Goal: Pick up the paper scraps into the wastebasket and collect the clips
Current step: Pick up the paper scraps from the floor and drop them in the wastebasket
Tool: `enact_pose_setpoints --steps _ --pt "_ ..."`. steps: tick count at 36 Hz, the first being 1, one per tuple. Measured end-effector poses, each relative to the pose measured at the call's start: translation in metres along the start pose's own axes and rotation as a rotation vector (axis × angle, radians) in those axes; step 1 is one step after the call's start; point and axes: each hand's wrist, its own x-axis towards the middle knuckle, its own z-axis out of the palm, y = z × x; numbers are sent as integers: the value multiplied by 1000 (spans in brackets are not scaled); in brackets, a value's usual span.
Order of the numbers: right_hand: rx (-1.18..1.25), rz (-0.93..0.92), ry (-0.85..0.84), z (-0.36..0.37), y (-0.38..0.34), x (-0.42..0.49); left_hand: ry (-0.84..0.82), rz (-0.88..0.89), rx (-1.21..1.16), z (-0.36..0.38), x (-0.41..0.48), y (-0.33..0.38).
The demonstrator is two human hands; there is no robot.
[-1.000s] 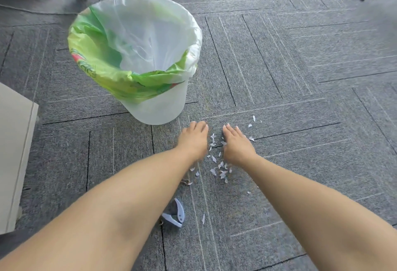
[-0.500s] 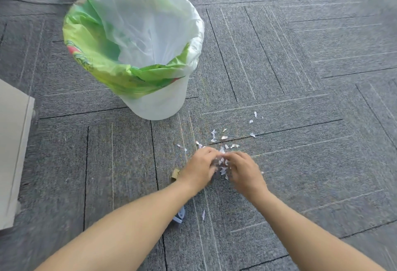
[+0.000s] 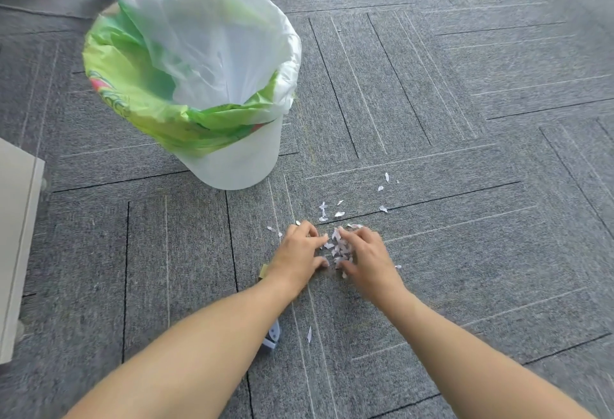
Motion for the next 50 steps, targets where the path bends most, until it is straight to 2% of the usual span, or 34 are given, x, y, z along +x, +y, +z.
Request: enact_pose_setpoints --steps 4,7,9,12,18,22,29,34,38,42,44,47,50 --pt "-86 -63 48 2 2 1 77 34 311 -6 1 4" --pt "-293 -131 119 3 0 3 108 6 384 -7 1 10" --pt "-329 -128 149 3 -3 4 124 -7 392 -6 2 14" --pt "-294 -108 176 4 -6 4 144 -16 386 -2 6 15" --pt "-62 -40 154 3 -15 10 156 -42 306 2 16 21" --pt "-41 28 152 5 -18 18 165 -98 306 2 16 28" --pt "-220 -21 39 0 -15 20 103 -107 374 -5 16 34" --pt "-268 -15 -24 -8 -12 11 -63 -50 566 -20 9 29" --pt "-334 38 -82 -9 -15 -10 -129 -53 570 -35 -24 7" --pt "-277 25 133 -10 -28 -18 19 77 433 -61 -49 -16" --pt "-221 -68 258 -22 -48 -12 139 148 387 -80 -52 -21" --pt "-120 -212 373 -55 -93 1 367 189 303 -113 -52 -18" --pt "-103 -351 491 -95 -134 12 568 301 208 -152 -51 -3"
